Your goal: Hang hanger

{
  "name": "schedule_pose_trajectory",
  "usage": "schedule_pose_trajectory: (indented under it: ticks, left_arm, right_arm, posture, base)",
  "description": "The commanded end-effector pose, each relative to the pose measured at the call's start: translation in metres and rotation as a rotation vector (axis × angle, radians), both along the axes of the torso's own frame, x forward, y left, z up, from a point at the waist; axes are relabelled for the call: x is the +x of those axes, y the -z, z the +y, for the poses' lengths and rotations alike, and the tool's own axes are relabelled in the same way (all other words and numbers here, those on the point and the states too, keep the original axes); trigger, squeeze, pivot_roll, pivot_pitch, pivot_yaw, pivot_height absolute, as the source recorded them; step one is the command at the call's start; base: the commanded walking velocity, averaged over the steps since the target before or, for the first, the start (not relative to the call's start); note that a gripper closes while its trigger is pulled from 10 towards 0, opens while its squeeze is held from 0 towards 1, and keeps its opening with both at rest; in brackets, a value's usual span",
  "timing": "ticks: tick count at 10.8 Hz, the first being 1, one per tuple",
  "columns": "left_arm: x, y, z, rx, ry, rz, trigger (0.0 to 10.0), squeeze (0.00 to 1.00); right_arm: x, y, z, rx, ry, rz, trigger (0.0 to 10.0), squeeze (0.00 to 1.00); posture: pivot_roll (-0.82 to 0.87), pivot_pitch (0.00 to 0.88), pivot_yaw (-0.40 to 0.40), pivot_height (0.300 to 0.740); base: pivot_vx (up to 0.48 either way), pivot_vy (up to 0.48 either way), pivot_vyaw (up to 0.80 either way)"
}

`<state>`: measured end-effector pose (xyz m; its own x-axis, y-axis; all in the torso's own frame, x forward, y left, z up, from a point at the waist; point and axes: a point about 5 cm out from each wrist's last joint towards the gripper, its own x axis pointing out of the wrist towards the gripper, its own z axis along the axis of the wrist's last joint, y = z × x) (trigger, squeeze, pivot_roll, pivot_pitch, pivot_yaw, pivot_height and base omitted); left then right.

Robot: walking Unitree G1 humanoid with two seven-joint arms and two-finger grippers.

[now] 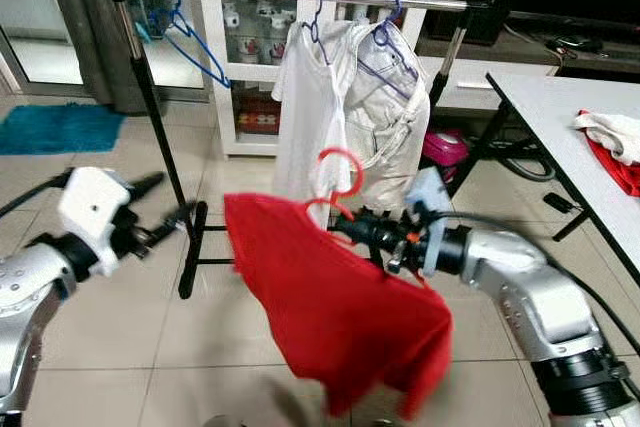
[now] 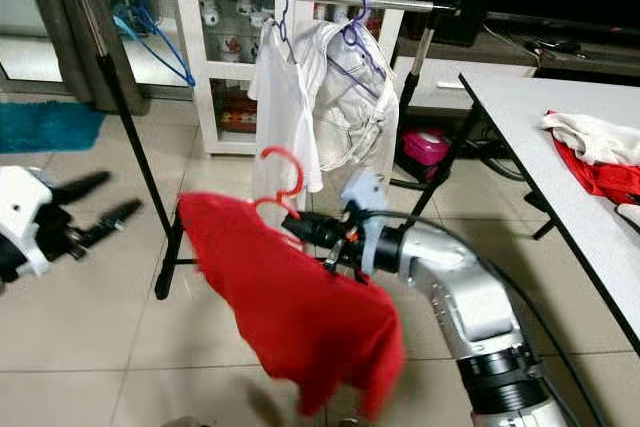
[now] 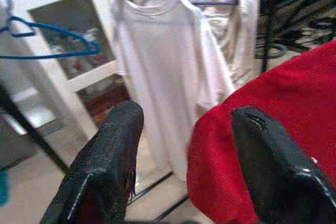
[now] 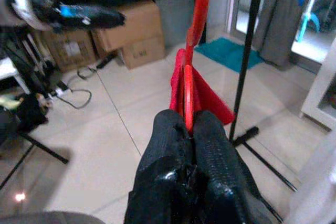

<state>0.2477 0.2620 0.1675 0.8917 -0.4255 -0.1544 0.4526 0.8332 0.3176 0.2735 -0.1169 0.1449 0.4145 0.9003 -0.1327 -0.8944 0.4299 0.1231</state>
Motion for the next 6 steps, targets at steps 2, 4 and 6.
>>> schedule_pose_trajectory:
  ticks: [2, 4, 6]
  left_arm:
    - [0.001, -0.004, -0.014, -0.158, -0.084, -0.087, 10.0, 0.00]
    - [-0.010, 0.009, -0.034, -0.220, -0.213, -0.063, 10.0, 0.00]
    - [-0.018, 0.029, -0.040, -0.226, -0.348, -0.033, 10.0, 0.00]
  right_arm:
    - [0.013, -0.016, -0.011, 0.006, 0.099, -0.050, 0.0, 0.00]
    - [0.023, 0.008, -0.011, 0.015, 0.386, 0.037, 0.0, 0.00]
    - [0.018, 0.031, 0.002, -0.023, 0.528, 0.137, 10.0, 0.00]
  posture:
    - [-0.01, 0.000, -0.037, 0.740]
    - [0.00, 0.000, -0.048, 0.740]
    - [0.01, 0.000, -0.055, 0.740]
  base:
    - [0.000, 0.000, 0.00]
    - [0.000, 0.000, 0.00]
    - [0.000, 0.000, 0.00]
